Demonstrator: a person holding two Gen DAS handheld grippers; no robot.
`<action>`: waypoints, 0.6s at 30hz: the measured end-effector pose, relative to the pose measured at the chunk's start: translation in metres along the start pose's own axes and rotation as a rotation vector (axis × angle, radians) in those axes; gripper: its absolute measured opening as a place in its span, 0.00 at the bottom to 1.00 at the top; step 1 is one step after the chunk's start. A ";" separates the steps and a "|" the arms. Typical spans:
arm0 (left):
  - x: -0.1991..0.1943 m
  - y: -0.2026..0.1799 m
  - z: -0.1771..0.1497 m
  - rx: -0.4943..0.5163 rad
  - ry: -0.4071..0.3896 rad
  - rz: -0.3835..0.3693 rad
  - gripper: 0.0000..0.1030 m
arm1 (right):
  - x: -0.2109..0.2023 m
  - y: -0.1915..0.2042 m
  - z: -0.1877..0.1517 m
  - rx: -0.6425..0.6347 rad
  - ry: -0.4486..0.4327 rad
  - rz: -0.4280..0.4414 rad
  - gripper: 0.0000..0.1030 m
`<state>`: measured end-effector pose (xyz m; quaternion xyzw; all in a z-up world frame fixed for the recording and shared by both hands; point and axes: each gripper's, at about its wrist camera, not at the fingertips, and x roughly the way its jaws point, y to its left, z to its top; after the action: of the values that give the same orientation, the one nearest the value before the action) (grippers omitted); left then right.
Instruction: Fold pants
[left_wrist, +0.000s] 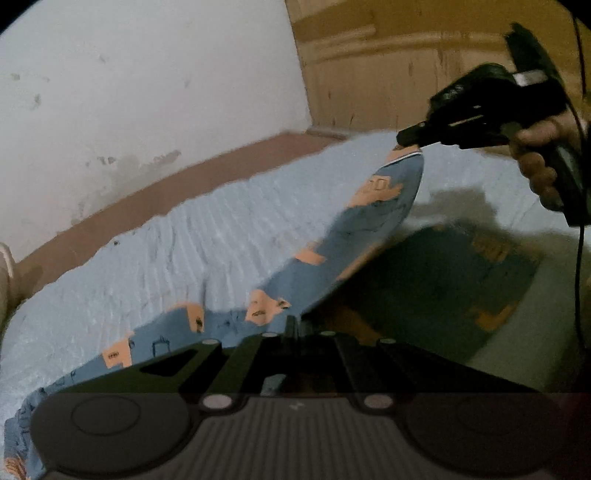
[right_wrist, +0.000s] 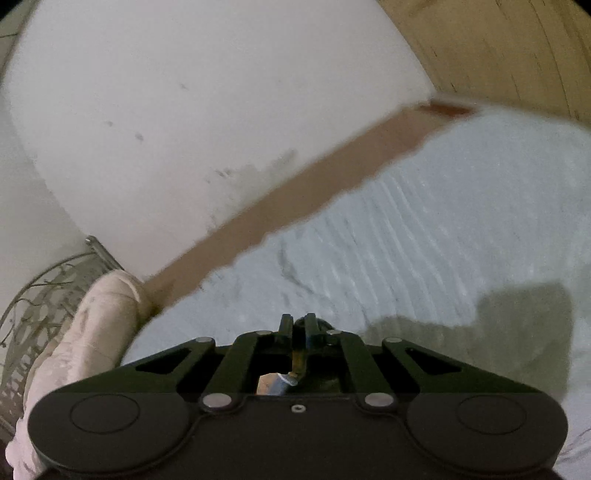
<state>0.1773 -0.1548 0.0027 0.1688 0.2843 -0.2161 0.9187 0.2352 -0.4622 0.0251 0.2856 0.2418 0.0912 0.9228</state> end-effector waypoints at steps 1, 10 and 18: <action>-0.005 0.000 0.001 -0.002 -0.012 -0.018 0.00 | -0.016 0.005 0.001 -0.024 -0.026 -0.003 0.05; 0.009 -0.030 -0.034 0.098 0.073 -0.083 0.00 | -0.081 -0.017 -0.072 -0.095 0.052 -0.255 0.05; 0.016 -0.036 -0.044 0.094 0.102 -0.049 0.00 | -0.083 -0.035 -0.107 -0.028 0.079 -0.295 0.06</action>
<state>0.1517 -0.1705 -0.0481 0.2155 0.3244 -0.2427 0.8885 0.1106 -0.4649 -0.0394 0.2304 0.3159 -0.0308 0.9199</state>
